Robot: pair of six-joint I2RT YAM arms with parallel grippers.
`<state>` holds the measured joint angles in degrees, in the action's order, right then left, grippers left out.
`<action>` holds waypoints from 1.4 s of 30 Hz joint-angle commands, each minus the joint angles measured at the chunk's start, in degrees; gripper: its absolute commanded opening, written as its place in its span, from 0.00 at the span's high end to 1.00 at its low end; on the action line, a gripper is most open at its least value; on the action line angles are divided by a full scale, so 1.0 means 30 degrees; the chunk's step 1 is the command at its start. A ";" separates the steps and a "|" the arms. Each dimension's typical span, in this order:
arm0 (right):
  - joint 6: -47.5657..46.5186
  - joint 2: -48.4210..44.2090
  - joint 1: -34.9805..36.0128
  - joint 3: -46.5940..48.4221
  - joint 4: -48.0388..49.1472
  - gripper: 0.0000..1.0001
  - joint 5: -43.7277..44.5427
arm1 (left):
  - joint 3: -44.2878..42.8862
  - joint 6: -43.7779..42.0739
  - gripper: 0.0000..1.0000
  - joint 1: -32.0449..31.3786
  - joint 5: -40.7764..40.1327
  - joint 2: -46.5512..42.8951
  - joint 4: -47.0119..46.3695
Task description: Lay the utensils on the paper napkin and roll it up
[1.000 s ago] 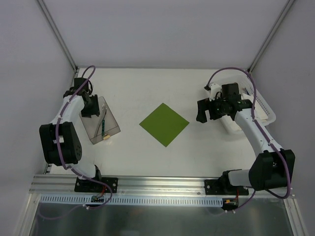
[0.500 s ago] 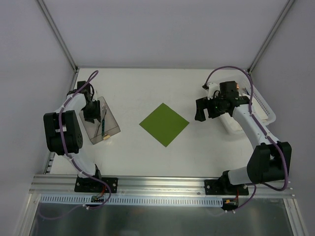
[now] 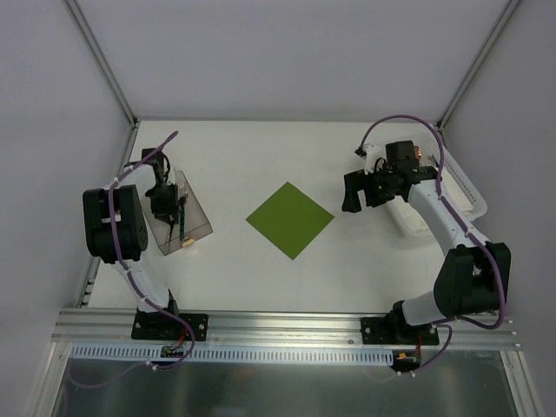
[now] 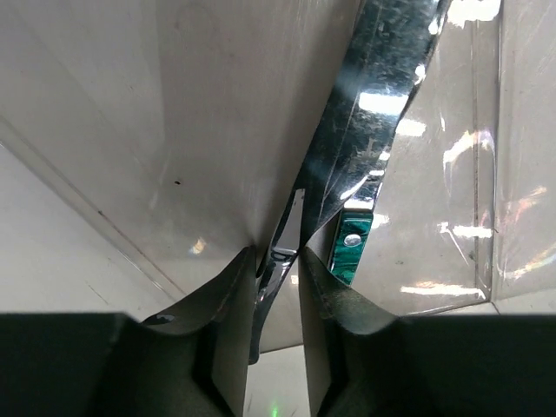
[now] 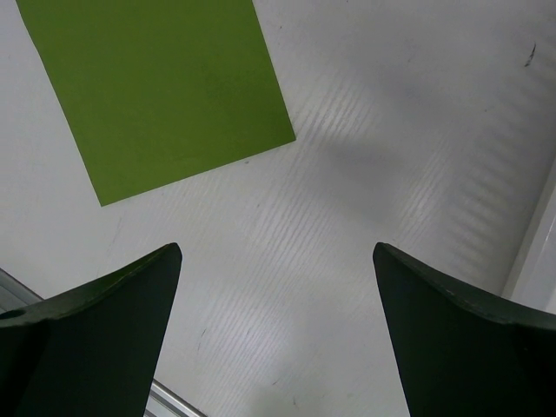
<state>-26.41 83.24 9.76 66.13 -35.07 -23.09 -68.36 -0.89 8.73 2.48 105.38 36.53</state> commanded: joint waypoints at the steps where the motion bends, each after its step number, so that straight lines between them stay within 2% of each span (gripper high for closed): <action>1: -0.0131 0.0114 0.0175 0.0867 -0.0059 0.03 -0.0477 | -0.0066 -0.0115 0.77 0.0224 -0.0387 0.0700 0.0449; 4: -0.0160 0.0114 0.0175 0.0838 -0.0058 0.03 -0.0418 | -0.0066 0.0002 0.81 0.0195 -0.0505 0.1023 0.0449; 8: -0.0219 0.0202 0.0175 0.0838 -0.0058 0.03 -0.0418 | -0.0183 0.0207 1.00 0.0195 -0.0709 0.0937 0.0478; 25: 0.0631 -0.0062 0.0233 0.0809 0.0205 0.03 -0.0946 | -0.0241 0.1379 1.00 -0.0215 -0.0533 -0.3954 0.1123; 31: 0.0806 -0.0033 0.0233 0.0867 0.0206 0.03 -0.0594 | -0.1118 0.2168 1.00 -0.0361 0.0138 -0.5857 0.1328; 34: 0.0924 0.0055 0.0233 0.0751 0.0264 0.03 -0.0330 | -0.2435 0.3281 1.00 -0.1033 0.1075 -0.6854 0.1386; 36: 0.1070 0.0113 0.0175 0.0750 0.0264 0.03 -0.0272 | -0.3840 0.4068 1.00 -0.2378 0.0556 -0.7120 0.1735; 42: 0.1333 0.0056 -0.0117 0.0721 0.0235 0.03 0.0051 | -0.8172 0.6268 1.00 -0.6327 0.0257 -0.5453 0.3056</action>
<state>-23.88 83.88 9.91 66.32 -34.94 -24.01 -87.22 12.43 -5.32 2.63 88.03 42.41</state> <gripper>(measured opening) 0.971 0.074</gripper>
